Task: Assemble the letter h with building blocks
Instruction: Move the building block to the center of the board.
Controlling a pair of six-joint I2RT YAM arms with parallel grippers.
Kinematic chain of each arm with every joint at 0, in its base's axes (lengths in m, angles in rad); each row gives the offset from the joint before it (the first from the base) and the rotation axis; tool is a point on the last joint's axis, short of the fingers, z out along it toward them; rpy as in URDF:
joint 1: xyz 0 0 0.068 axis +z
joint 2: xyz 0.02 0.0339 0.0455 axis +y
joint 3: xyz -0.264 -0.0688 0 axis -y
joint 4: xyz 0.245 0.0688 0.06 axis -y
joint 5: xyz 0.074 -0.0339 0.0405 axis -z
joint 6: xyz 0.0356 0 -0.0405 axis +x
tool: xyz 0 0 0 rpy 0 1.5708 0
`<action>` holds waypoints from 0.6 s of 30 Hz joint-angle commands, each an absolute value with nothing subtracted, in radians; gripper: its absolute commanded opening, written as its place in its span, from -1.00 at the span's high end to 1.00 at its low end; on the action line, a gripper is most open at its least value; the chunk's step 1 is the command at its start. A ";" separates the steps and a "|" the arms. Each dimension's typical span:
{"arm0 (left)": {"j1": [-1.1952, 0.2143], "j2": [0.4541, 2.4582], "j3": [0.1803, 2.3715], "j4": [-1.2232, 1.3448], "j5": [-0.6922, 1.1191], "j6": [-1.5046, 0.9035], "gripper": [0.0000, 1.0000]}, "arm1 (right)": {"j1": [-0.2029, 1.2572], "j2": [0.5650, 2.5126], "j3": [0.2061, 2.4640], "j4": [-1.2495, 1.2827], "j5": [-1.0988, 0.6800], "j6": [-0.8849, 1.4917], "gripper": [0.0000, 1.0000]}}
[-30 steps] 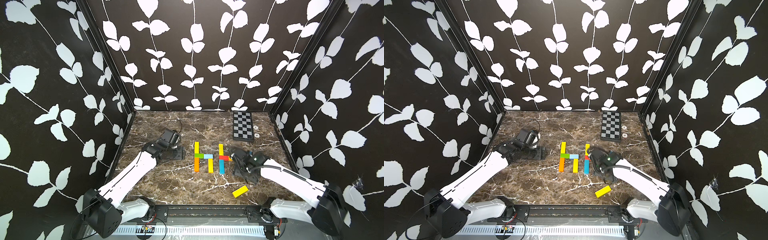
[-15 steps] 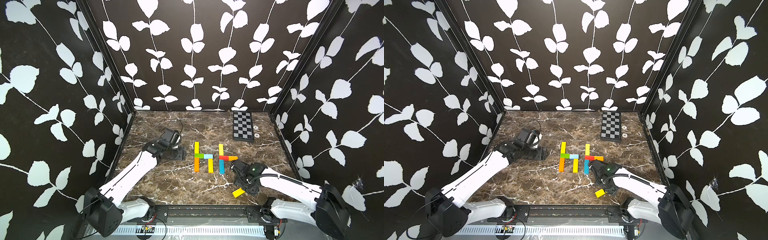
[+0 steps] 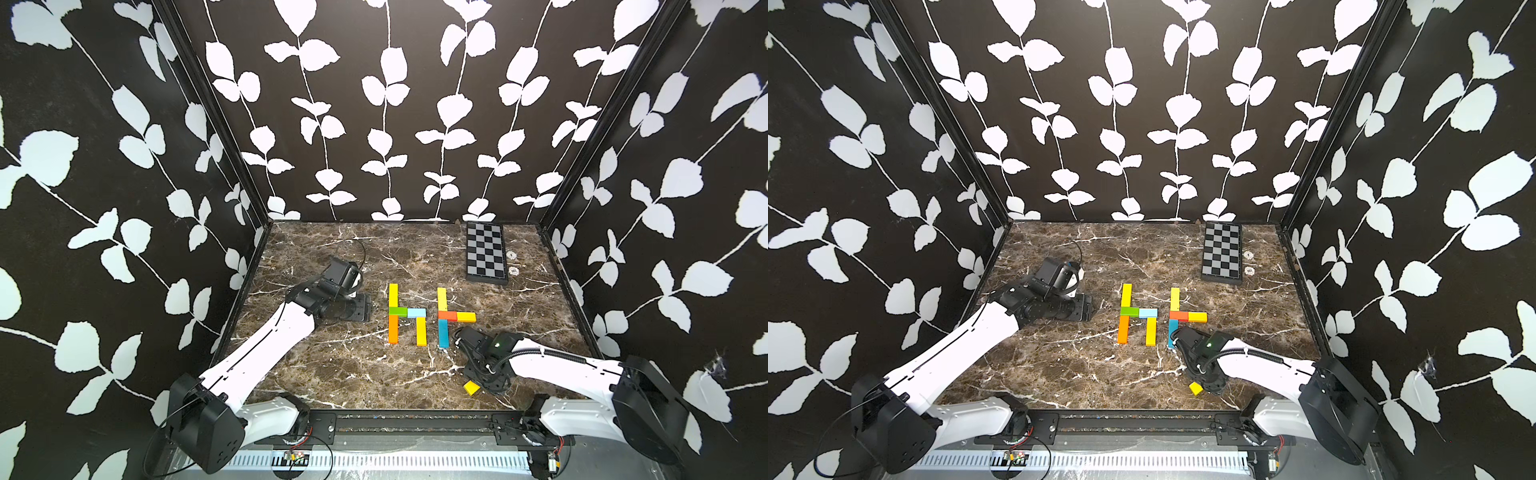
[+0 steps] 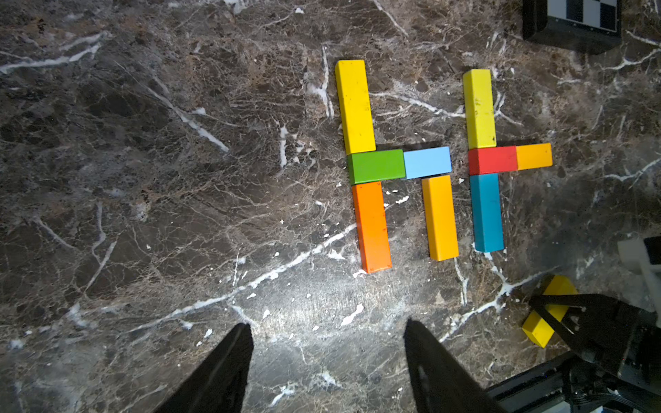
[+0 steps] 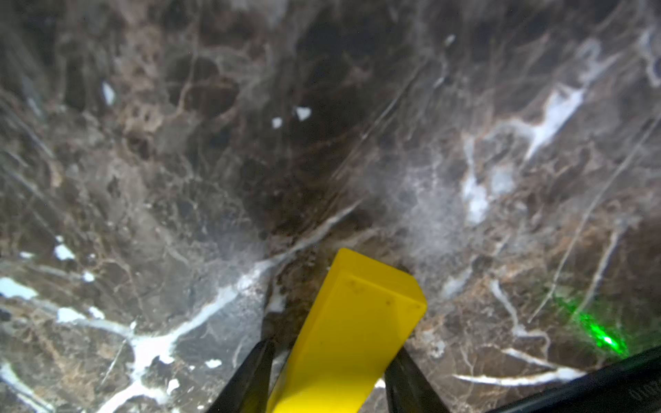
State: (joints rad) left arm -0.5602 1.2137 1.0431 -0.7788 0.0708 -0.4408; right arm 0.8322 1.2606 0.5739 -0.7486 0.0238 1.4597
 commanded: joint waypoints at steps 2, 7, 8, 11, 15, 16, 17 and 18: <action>-0.556 1.213 1.031 -0.781 0.067 -0.435 -0.39 | 0.679 1.383 0.646 -0.716 -0.069 1.209 0.54; -0.557 1.208 1.040 -0.794 0.053 -0.433 -0.38 | 0.538 1.532 0.879 -0.915 -0.084 0.740 0.61; -0.557 1.207 1.041 -0.795 0.050 -0.433 -0.38 | 0.534 1.565 0.925 -0.968 -0.055 0.681 0.62; -0.556 1.202 1.041 -0.794 0.044 -0.444 -0.38 | 0.506 1.638 0.991 -1.008 -0.012 0.584 0.62; -0.556 1.202 1.035 -0.786 0.045 -0.458 -0.38 | 0.476 1.712 1.052 -0.998 -0.013 0.526 0.62; -0.556 1.205 1.037 -0.787 0.045 -0.458 -0.38 | 0.469 1.728 1.069 -1.001 0.003 0.522 0.61; -0.557 1.208 1.039 -0.787 0.044 -0.459 -0.38 | 0.463 1.741 1.079 -0.999 0.004 0.515 0.59; -0.557 1.209 1.042 -0.788 0.045 -0.458 -0.37 | 0.460 1.750 1.084 -0.996 -0.001 0.509 0.56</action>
State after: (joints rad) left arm -0.5602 1.2137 1.0428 -0.7795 0.0589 -0.4522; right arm 0.4725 1.7294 1.0542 -0.9375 -0.0319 0.5934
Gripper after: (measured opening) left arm 0.688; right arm 0.290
